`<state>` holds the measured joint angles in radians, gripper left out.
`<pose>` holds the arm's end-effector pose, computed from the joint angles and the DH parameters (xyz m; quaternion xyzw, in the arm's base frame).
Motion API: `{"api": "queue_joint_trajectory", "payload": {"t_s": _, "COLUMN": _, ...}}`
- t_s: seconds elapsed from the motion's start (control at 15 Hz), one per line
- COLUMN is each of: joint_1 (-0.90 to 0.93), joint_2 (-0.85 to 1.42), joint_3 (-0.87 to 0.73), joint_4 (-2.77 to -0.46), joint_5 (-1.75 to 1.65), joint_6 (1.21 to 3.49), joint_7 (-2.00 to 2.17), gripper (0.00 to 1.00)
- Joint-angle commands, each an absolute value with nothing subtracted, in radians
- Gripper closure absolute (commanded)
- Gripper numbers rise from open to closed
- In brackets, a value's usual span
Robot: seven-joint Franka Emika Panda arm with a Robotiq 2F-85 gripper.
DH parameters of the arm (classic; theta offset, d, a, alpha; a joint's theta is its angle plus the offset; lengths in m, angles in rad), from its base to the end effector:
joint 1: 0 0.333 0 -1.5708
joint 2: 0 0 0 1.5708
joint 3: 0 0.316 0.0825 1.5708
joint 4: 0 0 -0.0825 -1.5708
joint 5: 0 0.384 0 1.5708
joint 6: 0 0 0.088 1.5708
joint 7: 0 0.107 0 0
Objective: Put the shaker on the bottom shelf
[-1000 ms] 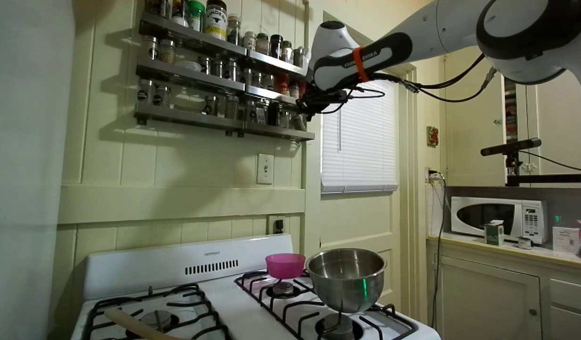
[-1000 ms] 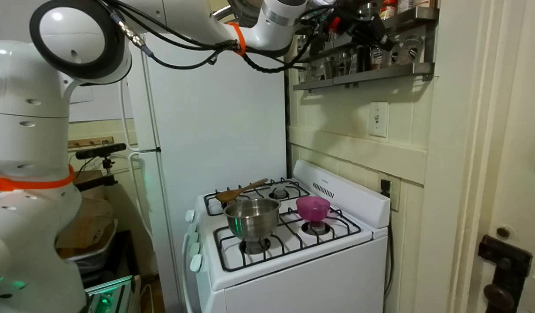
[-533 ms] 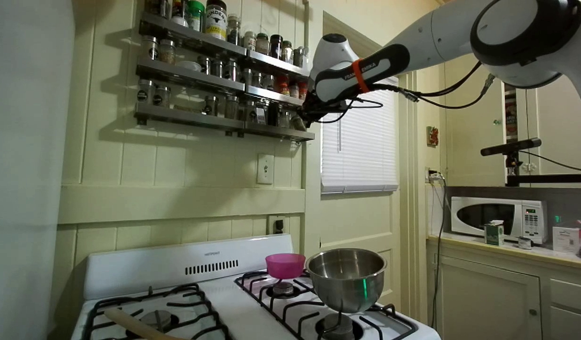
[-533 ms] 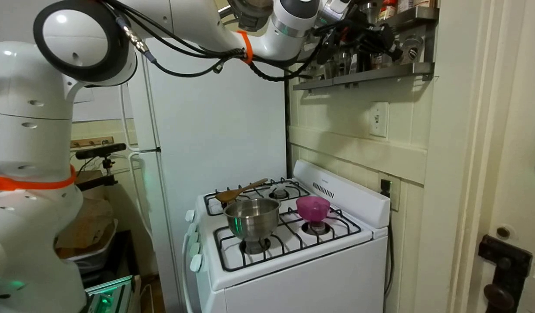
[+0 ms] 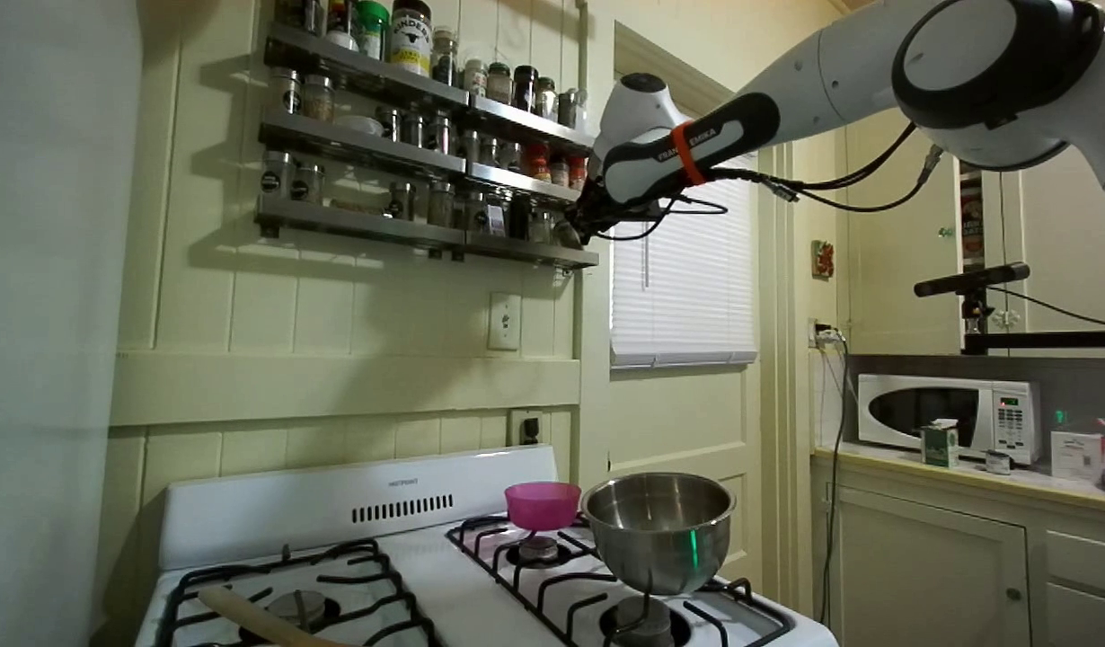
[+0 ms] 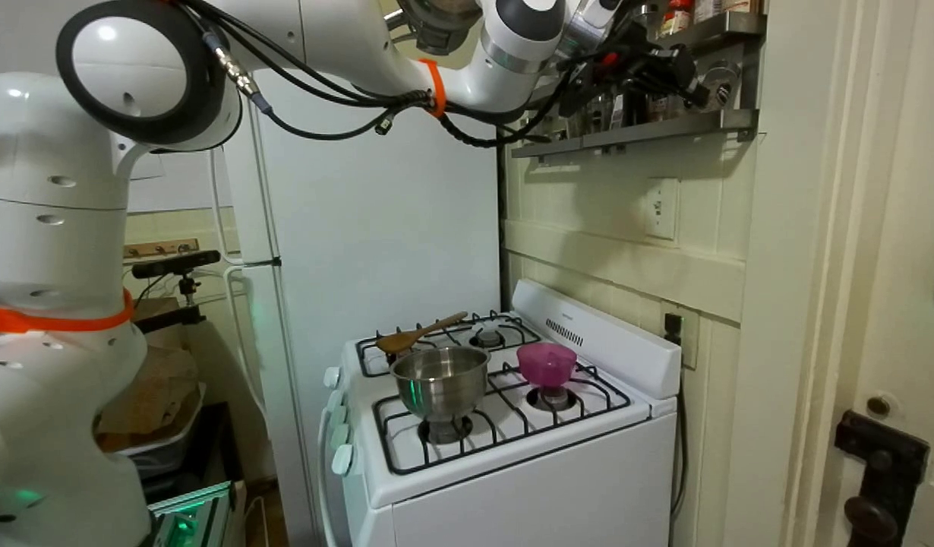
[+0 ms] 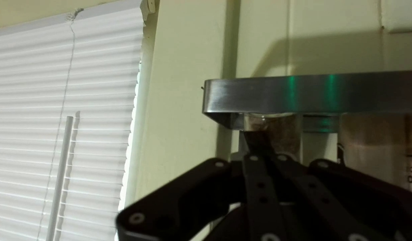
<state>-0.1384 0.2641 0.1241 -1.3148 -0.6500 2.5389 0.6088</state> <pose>0.6840 -0.0176 0.7056 0.8473 -0.1252 0.4998 0.1287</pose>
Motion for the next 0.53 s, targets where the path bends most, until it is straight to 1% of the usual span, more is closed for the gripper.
{"api": "queue_joint_trajectory", "payload": {"t_s": 0.0, "joint_1": -0.159, "joint_2": 0.264, "joint_3": 0.136, "joint_4": -1.352, "joint_5": -0.6, "joint_6": 2.589, "joint_7": 0.604, "gripper": 1.0}}
{"api": "queue_joint_trajectory", "payload": {"t_s": 0.47, "joint_1": -0.168, "joint_2": 0.263, "joint_3": 0.157, "joint_4": -1.375, "joint_5": -0.546, "joint_6": 2.618, "joint_7": 0.586, "gripper": 1.0}}
